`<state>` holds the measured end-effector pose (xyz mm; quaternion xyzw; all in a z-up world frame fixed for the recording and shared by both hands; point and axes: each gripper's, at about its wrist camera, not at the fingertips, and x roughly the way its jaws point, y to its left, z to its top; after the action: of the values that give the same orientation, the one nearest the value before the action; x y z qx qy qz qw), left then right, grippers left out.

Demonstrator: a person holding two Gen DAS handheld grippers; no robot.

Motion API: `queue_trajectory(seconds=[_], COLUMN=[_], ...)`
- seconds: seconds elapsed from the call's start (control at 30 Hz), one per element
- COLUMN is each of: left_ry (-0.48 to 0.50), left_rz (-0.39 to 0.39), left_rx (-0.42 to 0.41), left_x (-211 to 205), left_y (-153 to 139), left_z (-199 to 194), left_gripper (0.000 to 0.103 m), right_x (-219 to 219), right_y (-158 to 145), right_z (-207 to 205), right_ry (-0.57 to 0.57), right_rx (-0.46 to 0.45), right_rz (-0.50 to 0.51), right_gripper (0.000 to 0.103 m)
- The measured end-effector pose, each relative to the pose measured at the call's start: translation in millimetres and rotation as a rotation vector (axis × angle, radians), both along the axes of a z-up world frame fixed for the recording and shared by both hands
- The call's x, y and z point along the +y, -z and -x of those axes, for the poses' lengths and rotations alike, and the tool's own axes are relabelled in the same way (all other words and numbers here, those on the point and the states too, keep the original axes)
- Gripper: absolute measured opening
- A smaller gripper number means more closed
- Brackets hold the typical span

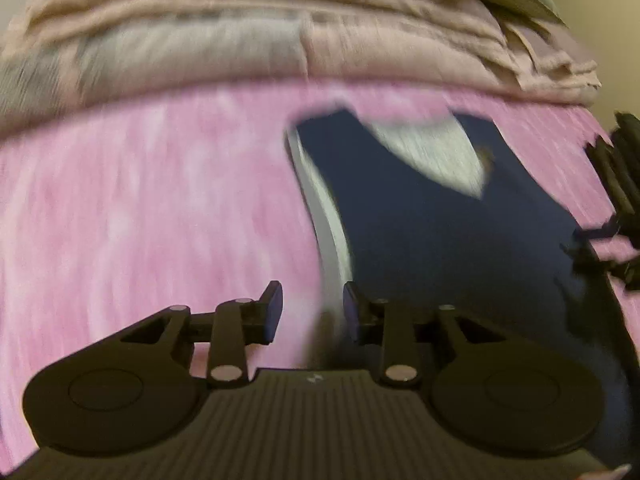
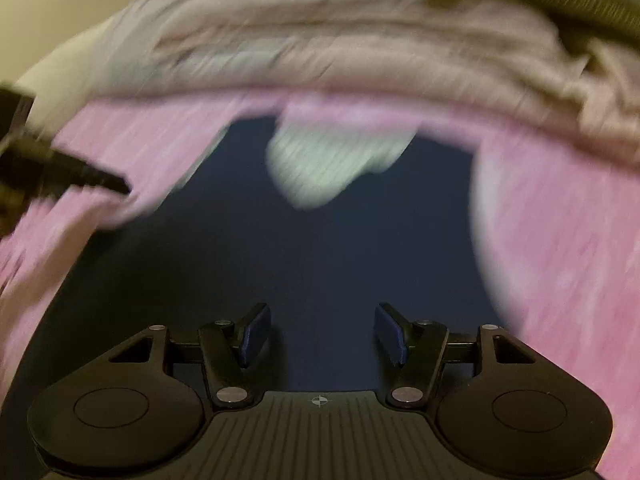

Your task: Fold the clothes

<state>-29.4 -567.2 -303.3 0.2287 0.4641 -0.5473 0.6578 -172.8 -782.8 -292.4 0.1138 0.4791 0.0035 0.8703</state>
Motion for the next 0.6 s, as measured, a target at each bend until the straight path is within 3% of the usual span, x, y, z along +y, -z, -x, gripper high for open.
queue_trajectory(seconds=[0.07,0.13,0.17,0.33,0.47,0.6], left_ry=[0.003,0.046,0.06,0.059,0.145,0.232], left_rz=[-0.061,-0.13,-0.147,-0.093,-0.024,-0.01], left_rx=[0.024,0.007,-0.012,-0.004,-0.004,0.004], left_x=[30.8,54.3,63.5,81.8,57.1,29.4], left_y=[7.6,15.3,15.7,-2.1,-0.2,15.7], left_z=[20.2,40.6,48.2,42.4,23.6,5.8], left_gripper=[0.028,0.028,0.028,0.028,0.028,0.028], right_x=[29.3,54.1,66.4,124.7,187.5,270.0], right_y=[11.3,13.0,10.3,-14.2,-32.4,-31.1], right_z=[28.5,51.0,57.7,87.2,98.4,97.5], right_ry=[0.028,0.047,0.048,0.07,0.071,0.106], right_rx=[0.052,0.069,0.079,0.068,0.041,0.061], right_rz=[-0.019,-0.007,0.015,0.045,-0.009,-0.069], right_gripper=[0.063,0.079,0.079,0.079,0.079,0.079])
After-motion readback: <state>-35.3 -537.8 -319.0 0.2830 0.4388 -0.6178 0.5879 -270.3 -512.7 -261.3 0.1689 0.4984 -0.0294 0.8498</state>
